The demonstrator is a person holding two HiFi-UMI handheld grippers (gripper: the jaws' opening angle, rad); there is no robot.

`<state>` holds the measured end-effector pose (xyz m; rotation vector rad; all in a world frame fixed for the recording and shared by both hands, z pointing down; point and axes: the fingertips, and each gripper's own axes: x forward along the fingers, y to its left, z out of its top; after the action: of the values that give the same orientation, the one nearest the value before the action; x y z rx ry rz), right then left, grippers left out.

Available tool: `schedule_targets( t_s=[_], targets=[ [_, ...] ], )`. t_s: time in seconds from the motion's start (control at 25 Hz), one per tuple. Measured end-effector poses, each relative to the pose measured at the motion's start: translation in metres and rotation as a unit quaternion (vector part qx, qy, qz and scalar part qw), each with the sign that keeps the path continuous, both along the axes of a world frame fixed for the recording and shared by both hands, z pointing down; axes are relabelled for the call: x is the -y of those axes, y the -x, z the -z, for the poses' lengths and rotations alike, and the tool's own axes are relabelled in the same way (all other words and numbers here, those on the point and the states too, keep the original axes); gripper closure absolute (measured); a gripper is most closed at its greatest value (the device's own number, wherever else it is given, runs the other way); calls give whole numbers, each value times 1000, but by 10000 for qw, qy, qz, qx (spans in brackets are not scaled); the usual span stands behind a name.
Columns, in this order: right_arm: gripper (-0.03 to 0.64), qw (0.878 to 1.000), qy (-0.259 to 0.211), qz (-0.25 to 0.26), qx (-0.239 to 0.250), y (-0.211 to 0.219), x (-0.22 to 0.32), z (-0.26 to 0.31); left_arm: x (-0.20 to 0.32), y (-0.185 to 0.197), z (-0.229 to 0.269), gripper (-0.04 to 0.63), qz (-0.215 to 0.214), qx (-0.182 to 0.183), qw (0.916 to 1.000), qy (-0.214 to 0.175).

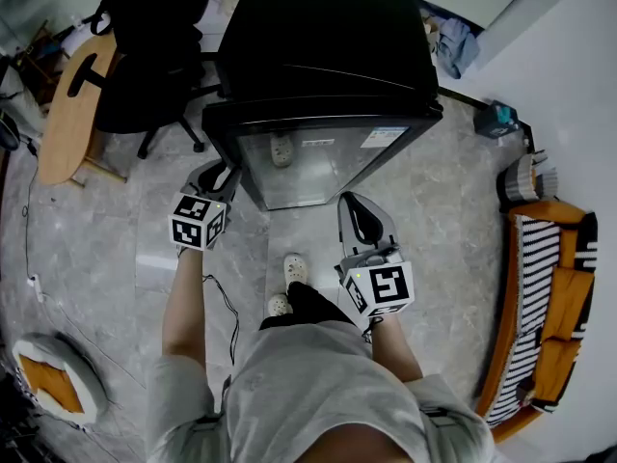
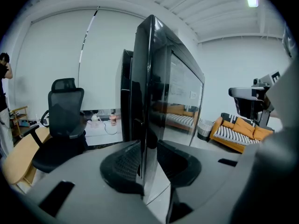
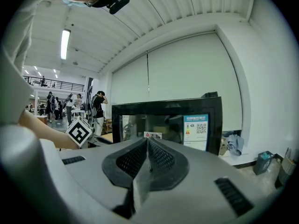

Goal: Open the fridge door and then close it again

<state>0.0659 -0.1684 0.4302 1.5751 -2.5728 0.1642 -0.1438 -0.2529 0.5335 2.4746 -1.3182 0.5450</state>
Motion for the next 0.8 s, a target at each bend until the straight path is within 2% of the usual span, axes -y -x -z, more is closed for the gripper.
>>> schedule_targets(
  t_s=[0.8],
  targets=[
    [592,9998,91,-135,-67,-10,27,-5,56,5,-1,489,79,172,9998,-43]
  ],
)
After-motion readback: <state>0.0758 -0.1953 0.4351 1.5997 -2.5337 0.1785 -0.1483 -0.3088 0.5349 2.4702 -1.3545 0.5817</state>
